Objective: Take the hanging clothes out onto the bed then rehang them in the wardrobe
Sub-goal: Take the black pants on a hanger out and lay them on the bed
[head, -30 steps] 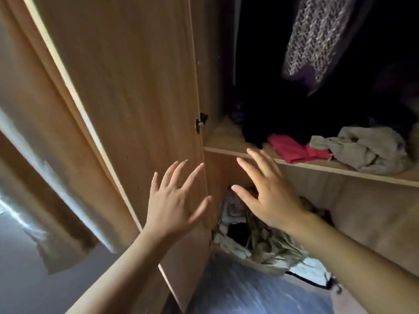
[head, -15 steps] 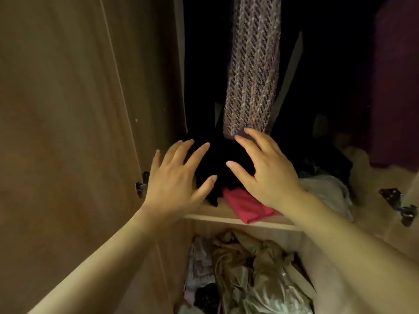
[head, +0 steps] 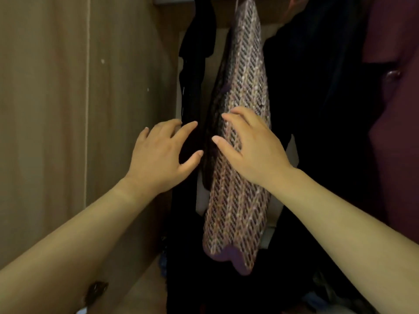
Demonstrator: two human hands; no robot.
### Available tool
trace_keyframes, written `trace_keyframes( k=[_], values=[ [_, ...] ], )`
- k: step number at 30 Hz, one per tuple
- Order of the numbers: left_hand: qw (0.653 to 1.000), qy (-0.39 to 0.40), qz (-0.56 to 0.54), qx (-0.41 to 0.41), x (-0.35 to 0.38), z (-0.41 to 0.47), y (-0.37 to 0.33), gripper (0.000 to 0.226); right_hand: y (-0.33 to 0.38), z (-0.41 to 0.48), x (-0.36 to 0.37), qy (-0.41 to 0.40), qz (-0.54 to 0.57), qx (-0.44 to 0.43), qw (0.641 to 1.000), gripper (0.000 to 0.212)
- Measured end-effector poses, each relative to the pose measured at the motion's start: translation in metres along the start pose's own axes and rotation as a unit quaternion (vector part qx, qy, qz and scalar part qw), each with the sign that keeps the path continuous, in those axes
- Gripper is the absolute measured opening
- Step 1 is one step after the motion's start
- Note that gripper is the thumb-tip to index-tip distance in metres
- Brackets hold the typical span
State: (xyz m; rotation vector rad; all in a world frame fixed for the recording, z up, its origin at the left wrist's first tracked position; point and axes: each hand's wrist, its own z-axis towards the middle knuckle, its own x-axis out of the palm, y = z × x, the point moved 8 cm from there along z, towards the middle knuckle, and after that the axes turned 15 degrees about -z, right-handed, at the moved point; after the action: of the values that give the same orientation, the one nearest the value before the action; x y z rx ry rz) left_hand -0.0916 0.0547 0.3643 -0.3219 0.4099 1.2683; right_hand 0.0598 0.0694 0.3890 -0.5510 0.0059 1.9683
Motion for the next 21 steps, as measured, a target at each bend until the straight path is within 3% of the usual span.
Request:
trace_keyframes(
  k=[9,16,21],
  values=[
    [0.994,-0.077,0.07,0.025,-0.027,0.099,0.069,0.071,0.0,0.128,0.021,-0.042,0.022,-0.018,0.999,0.055],
    [0.989,-0.13,0.065,0.026,-0.038,0.164,0.126,0.077,-0.003,0.224,0.024,-0.131,-0.01,0.002,0.991,0.054],
    [0.992,-0.11,0.053,0.022,-0.032,0.212,0.16,0.079,-0.012,0.28,0.022,-0.173,-0.054,0.026,0.983,0.061]
  ],
)
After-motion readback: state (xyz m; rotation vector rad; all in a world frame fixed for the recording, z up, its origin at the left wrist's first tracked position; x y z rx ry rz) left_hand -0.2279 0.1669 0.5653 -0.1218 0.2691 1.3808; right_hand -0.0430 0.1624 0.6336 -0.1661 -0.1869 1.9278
